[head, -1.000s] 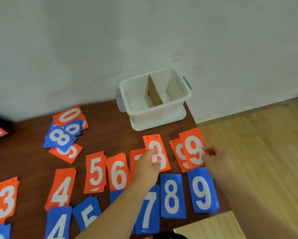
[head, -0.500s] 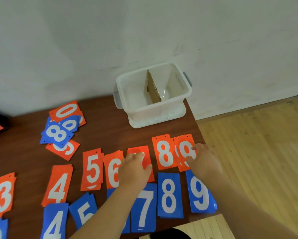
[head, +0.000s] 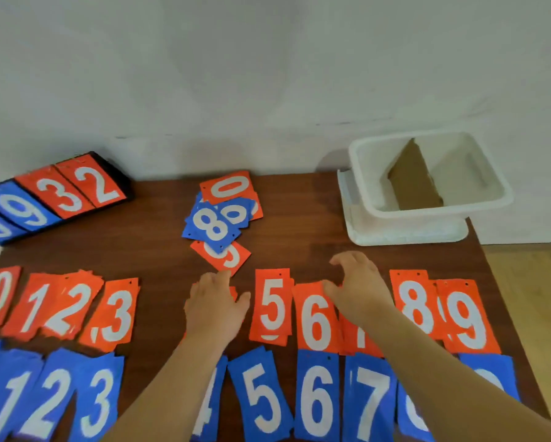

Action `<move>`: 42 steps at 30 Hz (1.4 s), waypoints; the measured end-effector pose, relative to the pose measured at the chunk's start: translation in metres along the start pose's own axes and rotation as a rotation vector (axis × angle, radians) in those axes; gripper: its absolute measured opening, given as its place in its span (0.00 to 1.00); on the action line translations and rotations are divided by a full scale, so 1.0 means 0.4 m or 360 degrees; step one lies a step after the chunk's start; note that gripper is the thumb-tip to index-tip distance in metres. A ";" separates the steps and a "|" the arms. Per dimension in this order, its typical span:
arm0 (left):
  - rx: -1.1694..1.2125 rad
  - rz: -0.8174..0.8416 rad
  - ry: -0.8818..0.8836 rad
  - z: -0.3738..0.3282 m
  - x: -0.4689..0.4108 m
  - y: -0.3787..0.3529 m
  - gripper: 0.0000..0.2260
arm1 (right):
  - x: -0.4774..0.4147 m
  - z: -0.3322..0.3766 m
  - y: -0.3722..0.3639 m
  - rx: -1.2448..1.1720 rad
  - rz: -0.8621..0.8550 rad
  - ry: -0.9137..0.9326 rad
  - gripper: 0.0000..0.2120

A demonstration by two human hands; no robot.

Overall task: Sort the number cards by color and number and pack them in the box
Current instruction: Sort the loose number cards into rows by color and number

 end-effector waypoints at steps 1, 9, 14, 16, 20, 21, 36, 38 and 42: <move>0.0021 0.0015 0.0028 0.039 -0.019 0.020 0.28 | -0.020 0.038 -0.018 0.0007 0.0010 0.0005 0.21; 0.0070 0.0078 0.0057 0.267 -0.198 0.152 0.30 | -0.181 0.285 -0.154 0.0042 0.0104 -0.0022 0.20; -0.0045 0.0104 -0.0144 0.267 -0.312 0.193 0.30 | -0.276 0.415 -0.252 0.0142 0.0240 -0.0043 0.22; -0.0171 0.0090 -0.0299 0.236 -0.351 0.193 0.30 | -0.303 0.441 -0.286 0.0204 0.0250 -0.0056 0.25; -0.0403 0.0189 -0.0548 0.167 -0.418 0.154 0.29 | -0.340 0.451 -0.309 0.0300 0.0248 -0.0132 0.23; -0.0453 0.0230 -0.0563 0.161 -0.432 0.142 0.28 | -0.347 0.449 -0.308 0.0290 0.0265 -0.0159 0.24; -0.0612 0.0379 -0.0456 0.377 -0.344 0.140 0.24 | -0.325 0.396 -0.246 -0.0071 0.0211 -0.0342 0.09; -0.0419 0.0405 -0.0332 0.363 -0.336 0.143 0.24 | -0.309 0.385 -0.231 -0.0164 0.0197 -0.0377 0.10; -0.0117 0.0313 -0.0025 0.295 -0.344 0.132 0.31 | -0.266 0.362 -0.207 -0.0363 0.0173 -0.0429 0.09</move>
Point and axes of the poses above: each hand's wrist, its own x-axis away from the middle knuckle, its own y-axis out of the back of the hand, z = x × y, the point moved 3 cm from there along -x, towards the middle knuckle, and after that the axes turned 15 degrees about z, right-handed, at the moved point
